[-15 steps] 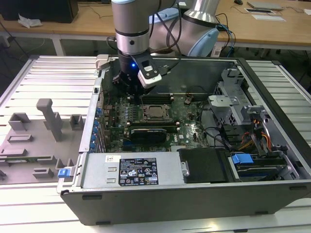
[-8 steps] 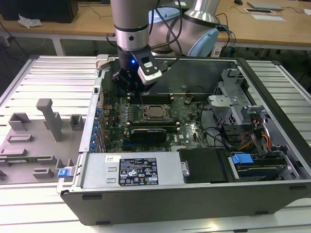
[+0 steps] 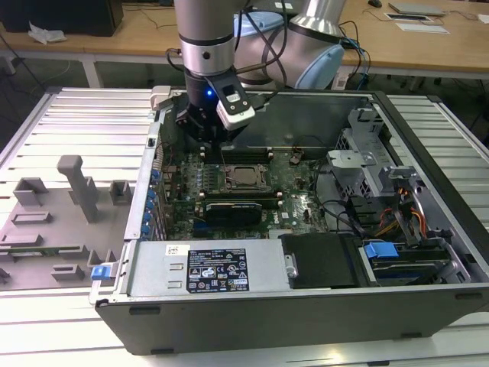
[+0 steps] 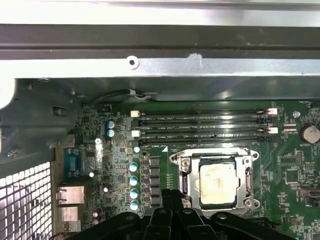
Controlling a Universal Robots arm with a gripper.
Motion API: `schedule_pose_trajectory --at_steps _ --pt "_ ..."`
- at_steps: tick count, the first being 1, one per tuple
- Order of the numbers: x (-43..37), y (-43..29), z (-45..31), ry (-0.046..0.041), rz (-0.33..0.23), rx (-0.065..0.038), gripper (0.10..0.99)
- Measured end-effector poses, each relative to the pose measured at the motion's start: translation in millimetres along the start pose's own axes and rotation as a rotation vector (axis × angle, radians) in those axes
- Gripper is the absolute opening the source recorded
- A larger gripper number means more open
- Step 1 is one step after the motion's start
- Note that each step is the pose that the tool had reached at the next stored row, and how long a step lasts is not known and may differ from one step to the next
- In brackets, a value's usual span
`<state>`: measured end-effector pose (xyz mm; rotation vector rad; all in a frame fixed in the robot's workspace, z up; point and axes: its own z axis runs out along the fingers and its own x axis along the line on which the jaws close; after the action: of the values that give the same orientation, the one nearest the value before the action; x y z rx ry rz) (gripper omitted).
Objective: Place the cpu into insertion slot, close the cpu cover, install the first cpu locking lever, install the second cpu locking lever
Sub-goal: 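Install the first cpu locking lever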
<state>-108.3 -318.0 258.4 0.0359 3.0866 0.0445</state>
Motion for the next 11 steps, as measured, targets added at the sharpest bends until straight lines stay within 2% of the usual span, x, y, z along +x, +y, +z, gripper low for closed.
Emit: schedule_pose_trajectory --at_steps 2,4,5,11 --pt "0.0 0.0 0.1 0.0049 -0.012 -0.012 0.106" --pt "0.0 0.0 0.1 0.0085 -0.033 -0.033 0.106" --pt "0.4 0.1 0.1 0.0091 -0.045 -0.036 0.106" --pt "4.8 -0.1 -0.1 0.0089 -0.063 -0.038 0.106"
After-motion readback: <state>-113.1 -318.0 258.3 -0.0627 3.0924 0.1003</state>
